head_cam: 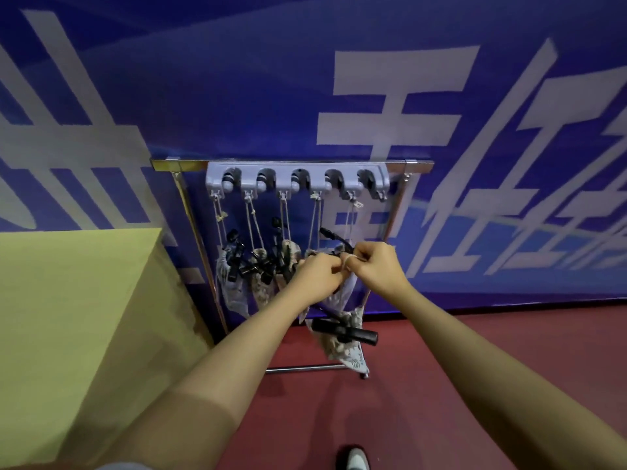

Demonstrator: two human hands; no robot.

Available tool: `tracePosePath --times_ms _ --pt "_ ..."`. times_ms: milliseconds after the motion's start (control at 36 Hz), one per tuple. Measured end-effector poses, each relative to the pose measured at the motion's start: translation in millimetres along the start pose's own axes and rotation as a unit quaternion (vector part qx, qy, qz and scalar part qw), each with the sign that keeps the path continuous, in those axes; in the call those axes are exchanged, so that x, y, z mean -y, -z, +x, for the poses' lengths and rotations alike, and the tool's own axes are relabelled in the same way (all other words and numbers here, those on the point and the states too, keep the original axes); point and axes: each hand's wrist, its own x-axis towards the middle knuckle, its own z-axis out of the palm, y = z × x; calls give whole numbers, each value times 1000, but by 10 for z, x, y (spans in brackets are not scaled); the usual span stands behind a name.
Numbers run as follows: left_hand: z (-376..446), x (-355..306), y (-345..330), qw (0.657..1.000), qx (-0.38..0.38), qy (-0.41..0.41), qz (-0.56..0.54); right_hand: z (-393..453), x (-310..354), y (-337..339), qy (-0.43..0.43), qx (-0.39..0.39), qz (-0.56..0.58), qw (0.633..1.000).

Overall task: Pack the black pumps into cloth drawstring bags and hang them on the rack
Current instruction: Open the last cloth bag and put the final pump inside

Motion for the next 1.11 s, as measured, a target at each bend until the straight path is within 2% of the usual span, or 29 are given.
tracePosePath --times_ms 333,444,611,833,944,1028,1111 --pt "720 -358 -437 997 -5 32 -75 588 -721 542 -41 85 4 996" --pt "986 -476 -523 994 -35 53 -85 844 -859 692 -43 87 28 995" --pt "1306 -629 -569 987 -97 59 -116 1216 -968 819 -2 110 27 994" --pt "1832 -842 -464 967 -177 92 -161 1678 -1092 818 25 50 16 998" --pt "2059 -805 -516 956 -208 128 -161 1814 -1155 778 20 46 -8 999" --pt "2151 -734 -610 954 -204 153 -155 1855 -1265 720 -3 58 -18 998" --pt "2164 -645 -723 966 -165 156 -126 1823 -1360 646 -17 82 -30 996"
